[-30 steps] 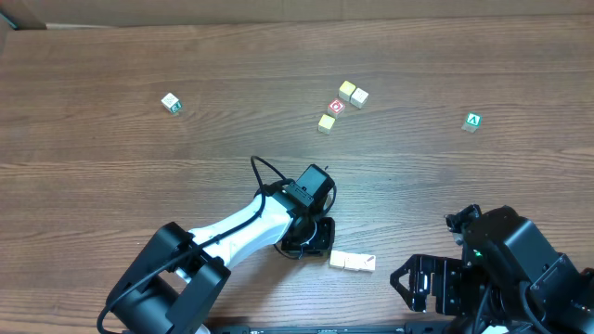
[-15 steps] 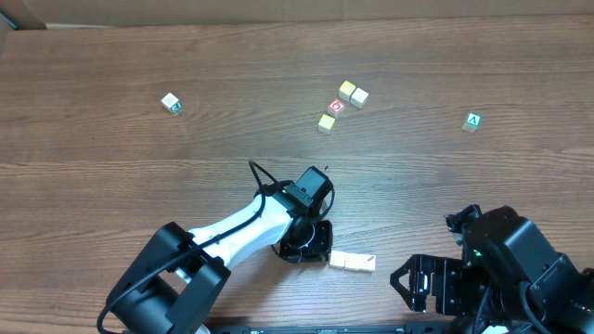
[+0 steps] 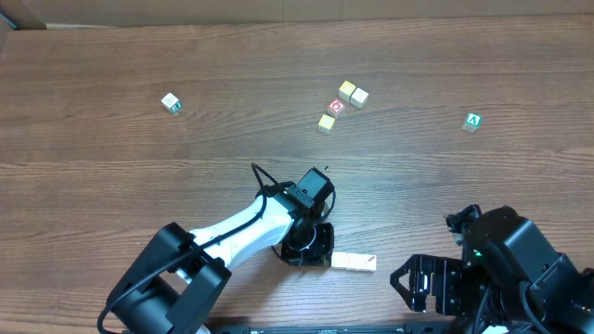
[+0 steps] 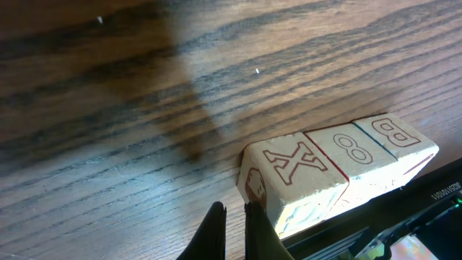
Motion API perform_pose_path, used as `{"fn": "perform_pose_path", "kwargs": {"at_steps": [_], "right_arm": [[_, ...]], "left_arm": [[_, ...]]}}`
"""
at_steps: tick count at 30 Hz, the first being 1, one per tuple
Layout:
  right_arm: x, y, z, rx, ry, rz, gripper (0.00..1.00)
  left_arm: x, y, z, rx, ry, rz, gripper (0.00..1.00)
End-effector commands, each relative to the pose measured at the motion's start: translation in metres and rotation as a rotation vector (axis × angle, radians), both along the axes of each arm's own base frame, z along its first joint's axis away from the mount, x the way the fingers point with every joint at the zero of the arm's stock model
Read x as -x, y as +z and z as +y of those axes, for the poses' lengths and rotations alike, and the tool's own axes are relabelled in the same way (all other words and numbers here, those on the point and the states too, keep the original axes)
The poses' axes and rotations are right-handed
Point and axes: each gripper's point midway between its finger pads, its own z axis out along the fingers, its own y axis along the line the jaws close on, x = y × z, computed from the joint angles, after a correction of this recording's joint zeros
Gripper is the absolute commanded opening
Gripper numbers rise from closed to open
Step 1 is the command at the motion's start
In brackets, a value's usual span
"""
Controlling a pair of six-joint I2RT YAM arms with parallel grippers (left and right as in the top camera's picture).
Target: Flip 4 blocks
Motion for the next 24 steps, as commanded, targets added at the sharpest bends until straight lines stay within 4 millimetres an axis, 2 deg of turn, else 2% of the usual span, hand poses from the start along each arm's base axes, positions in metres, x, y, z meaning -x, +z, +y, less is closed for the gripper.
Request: {"fn": "perform_pose_path", "kwargs": {"at_steps": [1,7,13,18,24], "right_arm": [[0.000,0.008,0.001,-0.020,0.009,-0.026,1.00],[0.000,0.008,0.001,-0.021,0.009,-0.026,1.00],[0.001,0.008,0.002,-0.026,0.013,-0.022,1.00],[0.001,0.008,0.002,-0.028,0.014,-0.020,1.00],[0.001,0.008,0.002,-0.028,0.014,-0.020,1.00]], "left_arm": [[0.002,-0.006,0.004,-0.026,0.004,0.007,0.04],[-0.003,-0.008,0.008,-0.049,0.010,-0.015,0.04],[-0.020,-0.016,0.027,-0.134,0.048,-0.077,0.04],[-0.050,-0.011,0.041,-0.147,0.060,-0.157,0.04],[-0.098,0.011,0.041,-0.084,0.032,-0.284,0.04]]}}
